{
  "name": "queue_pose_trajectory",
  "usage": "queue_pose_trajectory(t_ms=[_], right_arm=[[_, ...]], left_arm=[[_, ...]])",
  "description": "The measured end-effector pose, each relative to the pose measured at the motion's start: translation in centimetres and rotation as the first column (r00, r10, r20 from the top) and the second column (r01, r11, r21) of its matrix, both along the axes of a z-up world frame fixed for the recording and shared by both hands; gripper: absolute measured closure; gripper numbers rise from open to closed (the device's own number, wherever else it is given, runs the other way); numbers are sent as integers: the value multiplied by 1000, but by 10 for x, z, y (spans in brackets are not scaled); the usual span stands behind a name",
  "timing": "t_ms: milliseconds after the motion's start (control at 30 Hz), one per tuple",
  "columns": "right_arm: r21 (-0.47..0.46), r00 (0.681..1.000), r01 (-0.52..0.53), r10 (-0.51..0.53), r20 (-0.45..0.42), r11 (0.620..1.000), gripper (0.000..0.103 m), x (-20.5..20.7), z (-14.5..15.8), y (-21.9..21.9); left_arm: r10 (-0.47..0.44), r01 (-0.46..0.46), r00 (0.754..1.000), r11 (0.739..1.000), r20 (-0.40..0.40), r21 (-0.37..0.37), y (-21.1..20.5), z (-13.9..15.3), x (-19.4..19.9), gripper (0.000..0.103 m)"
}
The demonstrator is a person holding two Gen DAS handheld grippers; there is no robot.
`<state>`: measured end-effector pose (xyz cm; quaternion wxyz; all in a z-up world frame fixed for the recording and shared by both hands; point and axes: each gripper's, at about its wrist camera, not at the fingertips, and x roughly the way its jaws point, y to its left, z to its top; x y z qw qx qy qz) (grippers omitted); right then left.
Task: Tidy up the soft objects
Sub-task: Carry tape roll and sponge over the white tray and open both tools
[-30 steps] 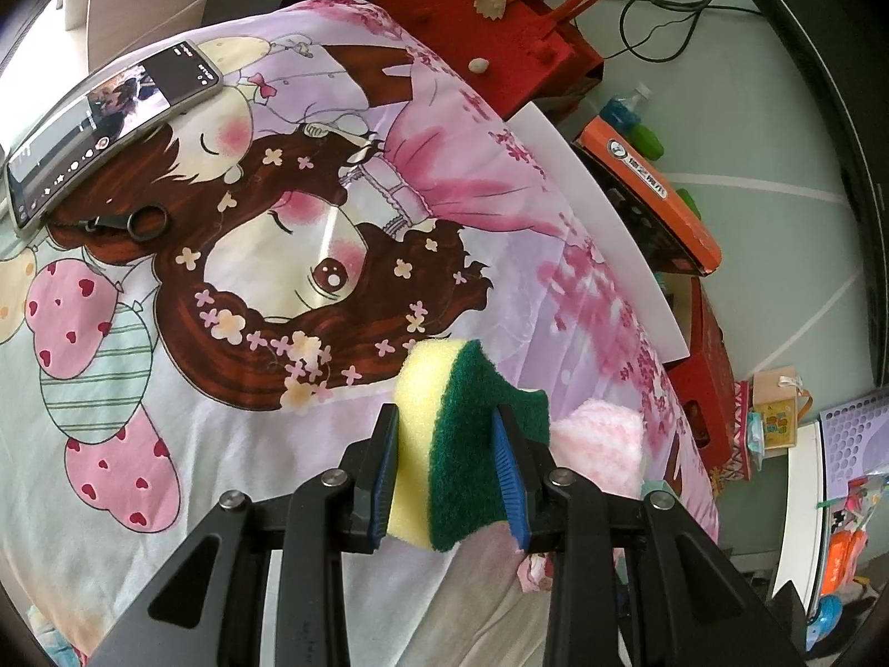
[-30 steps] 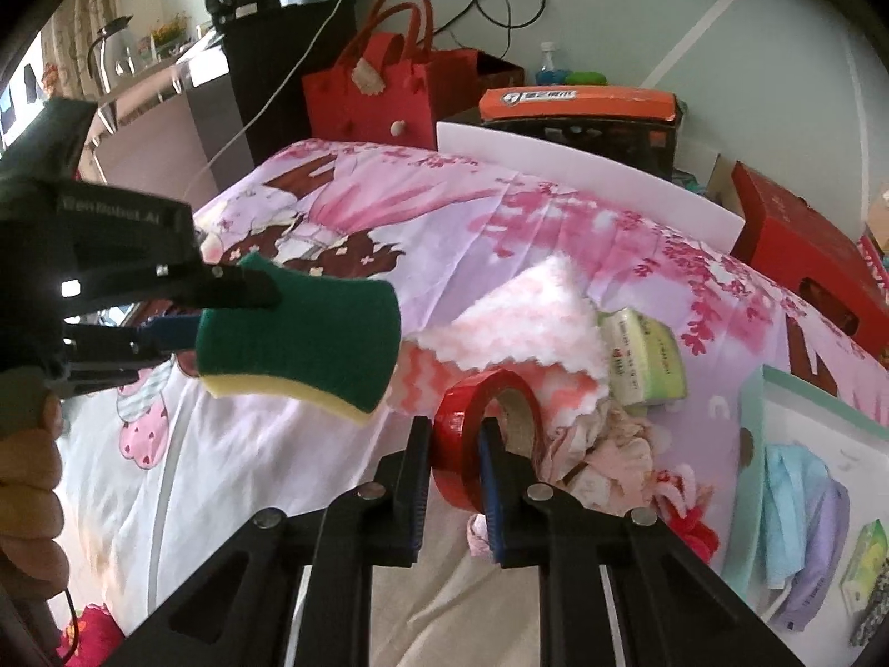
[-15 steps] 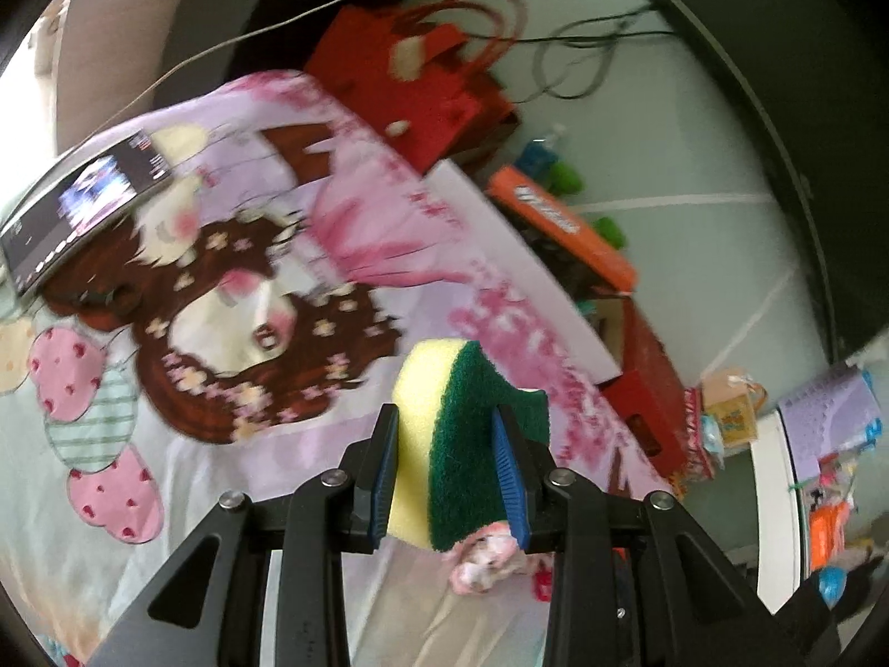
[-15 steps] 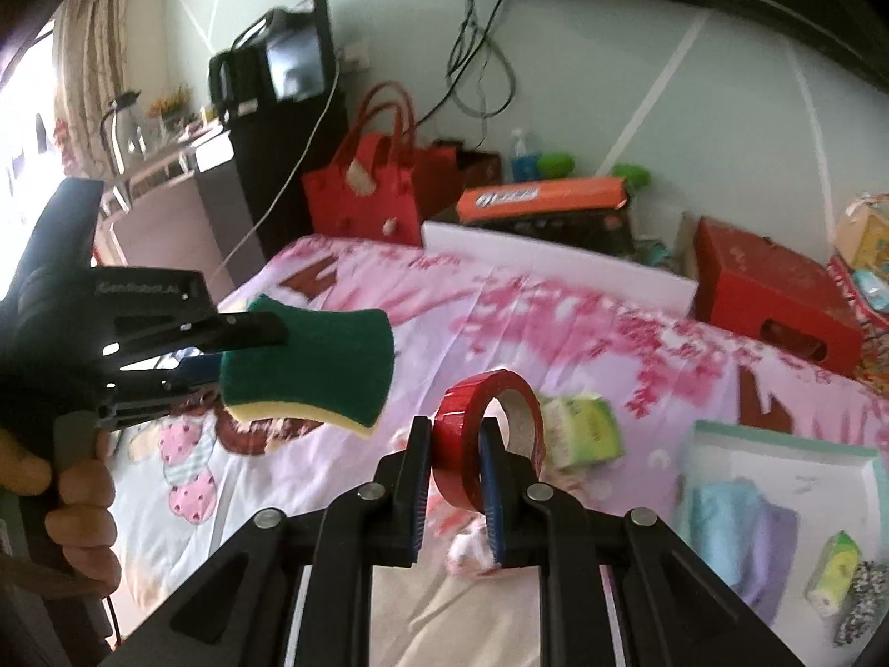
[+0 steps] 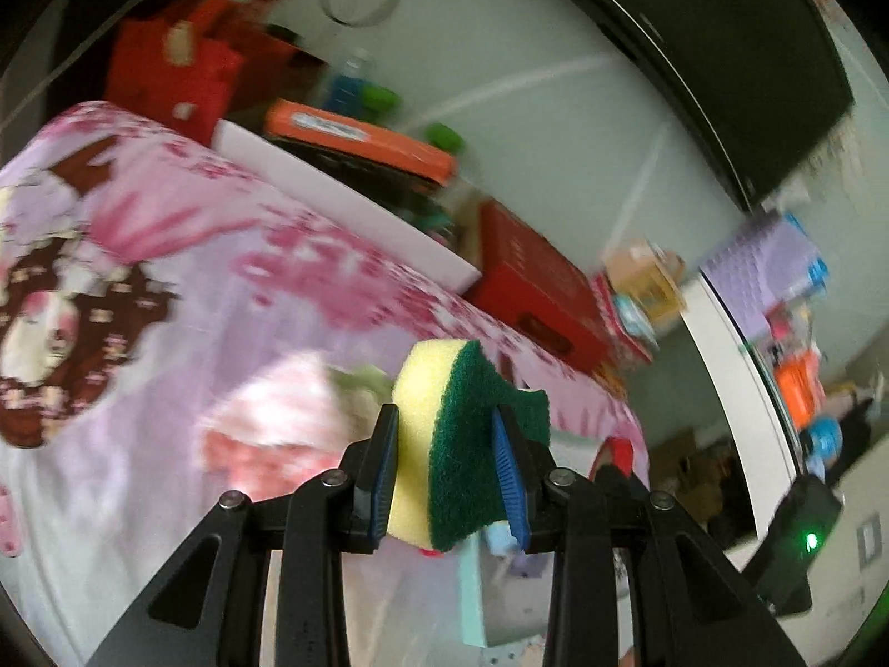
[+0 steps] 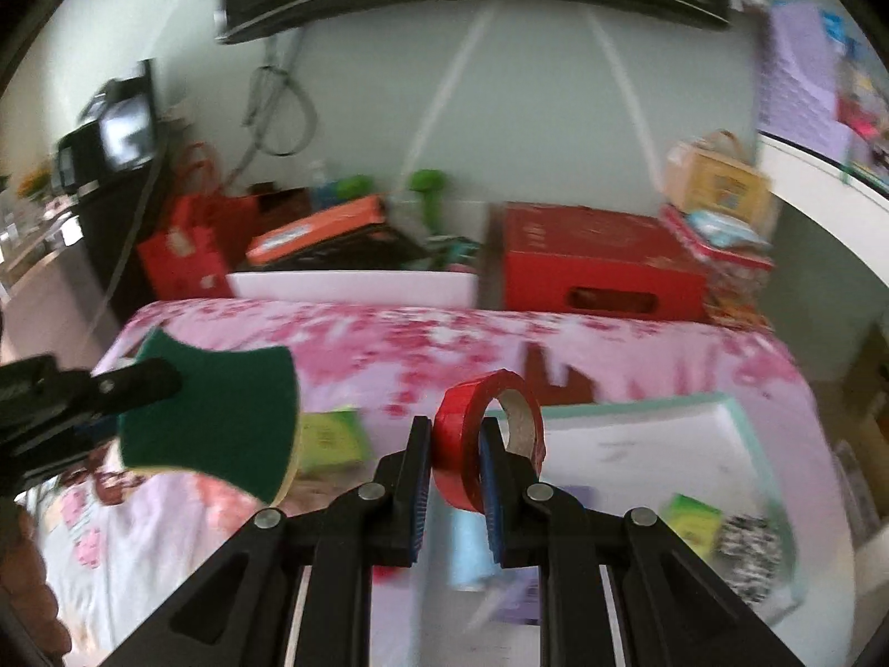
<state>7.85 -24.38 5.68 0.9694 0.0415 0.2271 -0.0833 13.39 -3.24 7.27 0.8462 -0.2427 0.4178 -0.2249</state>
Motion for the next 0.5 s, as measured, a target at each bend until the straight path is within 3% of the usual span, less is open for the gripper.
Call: queue_pose_trajectory(t_ms=[233, 500], right_arm=[[74, 987, 159, -156, -43, 984, 85, -12, -9, -67], [163, 970, 220, -197, -145, 962, 85, -23, -31, -102]], left_arm=[[-183, 183, 983, 983, -2, 32, -66, -15, -4, 68], [-308, 314, 947, 947, -85, 65, -116, -42, -15, 68]])
